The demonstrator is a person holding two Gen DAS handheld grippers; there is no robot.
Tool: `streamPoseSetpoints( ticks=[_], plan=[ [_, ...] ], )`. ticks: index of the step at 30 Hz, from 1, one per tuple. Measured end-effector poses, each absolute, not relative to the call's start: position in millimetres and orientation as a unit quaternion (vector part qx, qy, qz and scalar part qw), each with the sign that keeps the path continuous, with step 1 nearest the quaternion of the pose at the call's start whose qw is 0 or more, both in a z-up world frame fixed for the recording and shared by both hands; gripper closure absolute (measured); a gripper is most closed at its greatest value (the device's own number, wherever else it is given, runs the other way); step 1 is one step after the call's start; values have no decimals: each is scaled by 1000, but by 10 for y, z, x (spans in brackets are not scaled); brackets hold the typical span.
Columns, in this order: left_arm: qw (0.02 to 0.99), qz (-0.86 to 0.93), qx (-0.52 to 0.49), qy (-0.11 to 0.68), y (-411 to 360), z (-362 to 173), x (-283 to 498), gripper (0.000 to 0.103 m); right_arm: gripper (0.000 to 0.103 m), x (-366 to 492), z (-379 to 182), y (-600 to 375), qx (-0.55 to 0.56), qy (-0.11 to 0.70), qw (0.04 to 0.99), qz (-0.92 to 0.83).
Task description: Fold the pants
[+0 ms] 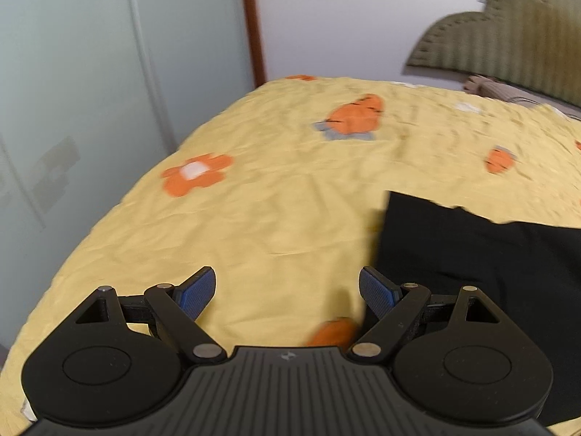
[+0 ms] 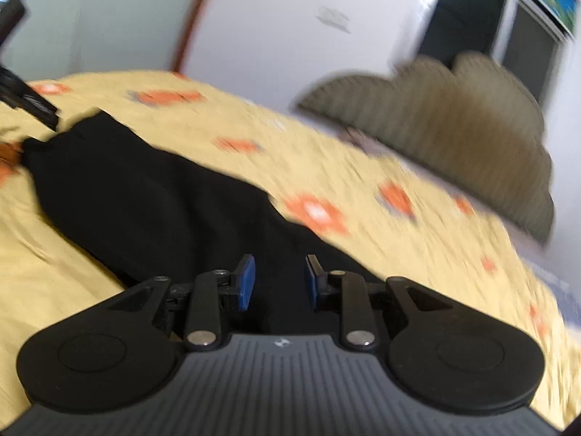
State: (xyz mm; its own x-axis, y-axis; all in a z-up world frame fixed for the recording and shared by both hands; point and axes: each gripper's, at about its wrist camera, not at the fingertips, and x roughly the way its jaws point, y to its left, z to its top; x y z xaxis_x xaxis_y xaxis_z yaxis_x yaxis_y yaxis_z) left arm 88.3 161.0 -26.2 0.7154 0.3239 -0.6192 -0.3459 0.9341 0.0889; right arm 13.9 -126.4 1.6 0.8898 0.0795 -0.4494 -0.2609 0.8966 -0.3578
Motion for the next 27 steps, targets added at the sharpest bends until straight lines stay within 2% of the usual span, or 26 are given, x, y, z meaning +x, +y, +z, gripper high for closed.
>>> streamPoseSetpoints(
  ticks=[7, 13, 24, 25, 27],
  plan=[
    [929, 204, 0, 309, 1864, -160, 741, 16, 78, 68, -45, -73, -308, 135, 911, 237],
    [927, 210, 16, 309, 1943, -185, 700, 16, 78, 92, -294, 679, -388, 91, 870, 290],
    [926, 98, -67, 357, 2045, -259, 660, 16, 78, 134, -557, 1043, -468, 99, 830, 286],
    [926, 89, -70, 361, 2032, -272, 659, 16, 80, 147, -560, 1036, -466, 105, 831, 285],
    [927, 74, -67, 361, 1976, -280, 617, 16, 91, 198, -566, 1033, -459, 115, 835, 280]
  ],
)
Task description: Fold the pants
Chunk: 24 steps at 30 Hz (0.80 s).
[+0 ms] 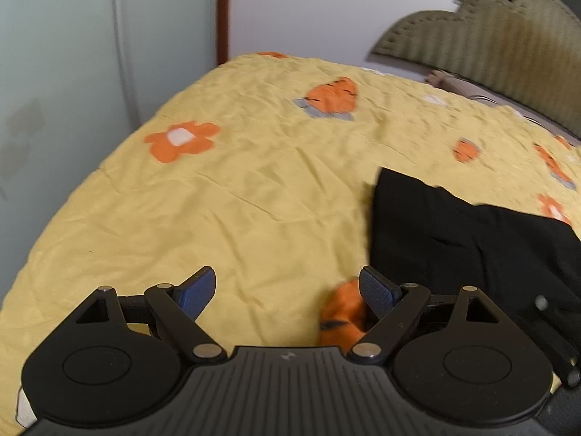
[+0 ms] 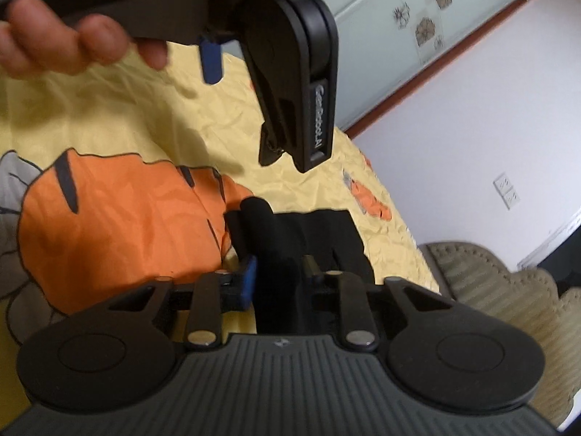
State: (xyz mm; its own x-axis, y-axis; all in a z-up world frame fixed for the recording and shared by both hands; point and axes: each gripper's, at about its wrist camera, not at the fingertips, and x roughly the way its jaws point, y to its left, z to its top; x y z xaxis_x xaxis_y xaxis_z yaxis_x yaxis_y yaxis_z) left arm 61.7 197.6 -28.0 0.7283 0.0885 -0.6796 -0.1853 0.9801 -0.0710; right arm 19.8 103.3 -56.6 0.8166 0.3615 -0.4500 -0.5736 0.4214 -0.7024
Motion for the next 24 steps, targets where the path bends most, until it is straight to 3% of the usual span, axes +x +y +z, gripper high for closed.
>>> streamPoseSetpoints(
  ticks=[12, 24],
  plan=[
    [935, 137, 49, 323, 1715, -139, 589, 16, 96, 307, -437, 935, -359, 130, 876, 293],
    [928, 144, 53, 339, 1701, -223, 675, 17, 95, 376, -563, 1051, -373, 143, 866, 301]
  ],
)
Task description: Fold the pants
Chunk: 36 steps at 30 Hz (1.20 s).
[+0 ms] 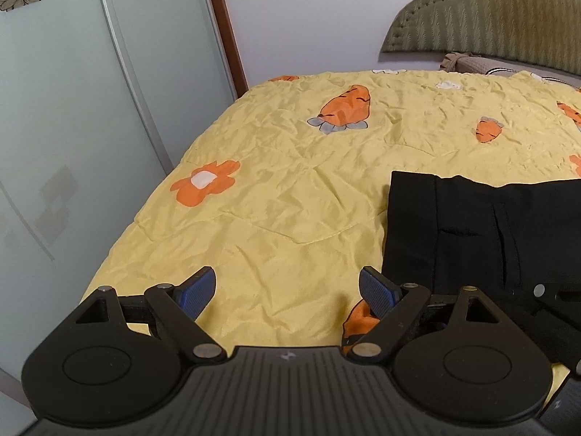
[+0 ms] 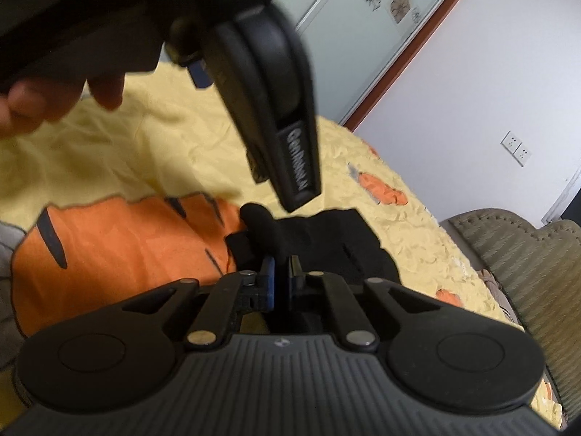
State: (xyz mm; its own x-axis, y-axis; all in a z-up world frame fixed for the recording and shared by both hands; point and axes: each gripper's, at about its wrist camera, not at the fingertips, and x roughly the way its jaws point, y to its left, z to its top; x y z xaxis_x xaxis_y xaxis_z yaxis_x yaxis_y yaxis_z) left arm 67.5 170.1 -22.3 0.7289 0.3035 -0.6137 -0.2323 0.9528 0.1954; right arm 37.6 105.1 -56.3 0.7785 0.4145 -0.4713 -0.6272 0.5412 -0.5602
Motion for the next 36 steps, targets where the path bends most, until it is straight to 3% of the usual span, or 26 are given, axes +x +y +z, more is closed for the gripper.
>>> streamPoseSetpoints(
  ticks=[6, 8, 15, 22, 27, 36],
  plan=[
    [930, 150, 63, 330, 1645, -152, 717, 16, 90, 309, -554, 1022, -381, 136, 864, 299],
    [931, 148, 65, 327, 1600, -128, 738, 16, 82, 253, -422, 883, -350, 146, 872, 311],
    [940, 108, 81, 313, 1160, -82, 812, 16, 82, 261, -85, 145, -231, 174, 923, 254],
    [928, 91, 168, 321, 666, -414, 908, 16, 77, 415, -360, -215, -222, 247, 924, 190],
    [922, 112, 181, 323, 700, -464, 855, 16, 77, 278, -434, -175, -259, 232, 917, 194],
    [937, -1, 146, 318, 147, -244, 871, 16, 69, 133, -197, -958, -158, 228, 952, 132]
  ],
)
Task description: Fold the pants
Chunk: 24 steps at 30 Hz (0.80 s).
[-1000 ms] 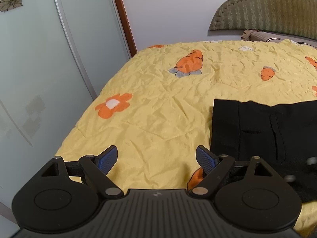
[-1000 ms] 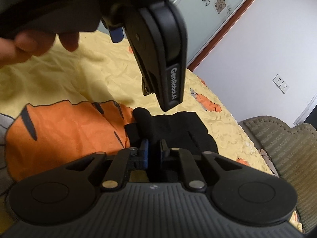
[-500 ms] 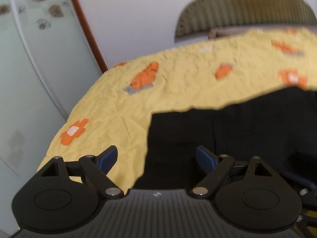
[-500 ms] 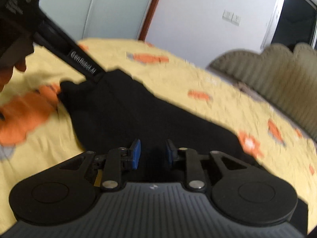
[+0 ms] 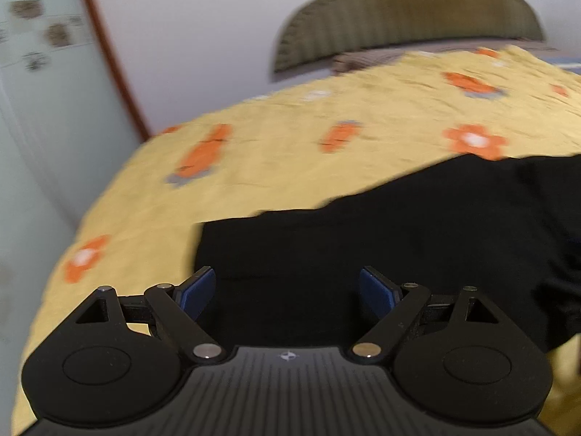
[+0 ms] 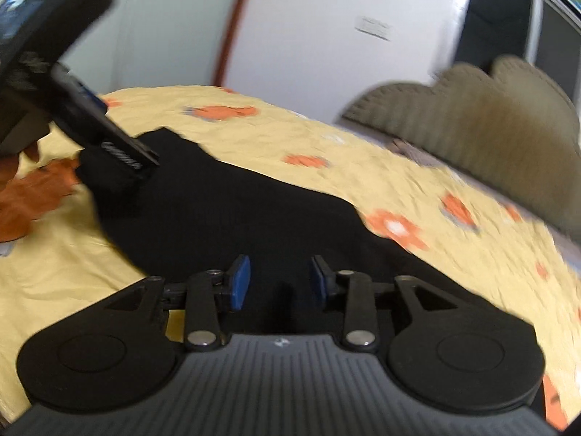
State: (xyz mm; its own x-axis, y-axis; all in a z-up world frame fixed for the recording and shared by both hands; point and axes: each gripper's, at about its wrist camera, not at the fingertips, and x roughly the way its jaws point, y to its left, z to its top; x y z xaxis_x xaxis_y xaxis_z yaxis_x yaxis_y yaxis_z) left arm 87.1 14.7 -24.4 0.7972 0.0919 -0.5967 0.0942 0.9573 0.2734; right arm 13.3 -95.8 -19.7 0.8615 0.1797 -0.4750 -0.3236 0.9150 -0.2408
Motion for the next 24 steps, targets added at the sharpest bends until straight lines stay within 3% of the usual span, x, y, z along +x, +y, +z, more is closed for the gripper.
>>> streamPoseSetpoints(
  ticks=[4, 12, 20, 24],
  plan=[
    [928, 22, 163, 335, -177, -381, 1014, 16, 68, 200, -341, -1212, -135, 281, 941, 129],
    [943, -65, 168, 280, -897, -166, 1164, 16, 64, 54, -175, -2079, -8, 244, 967, 74],
    [932, -38, 217, 287, -1427, -445, 1808, 16, 43, 14, -143, -2837, 94, 238, 966, 23],
    [929, -24, 217, 300, -1434, -566, 2012, 16, 29, 152, -232, -2753, 70, 257, 963, 32]
  ],
)
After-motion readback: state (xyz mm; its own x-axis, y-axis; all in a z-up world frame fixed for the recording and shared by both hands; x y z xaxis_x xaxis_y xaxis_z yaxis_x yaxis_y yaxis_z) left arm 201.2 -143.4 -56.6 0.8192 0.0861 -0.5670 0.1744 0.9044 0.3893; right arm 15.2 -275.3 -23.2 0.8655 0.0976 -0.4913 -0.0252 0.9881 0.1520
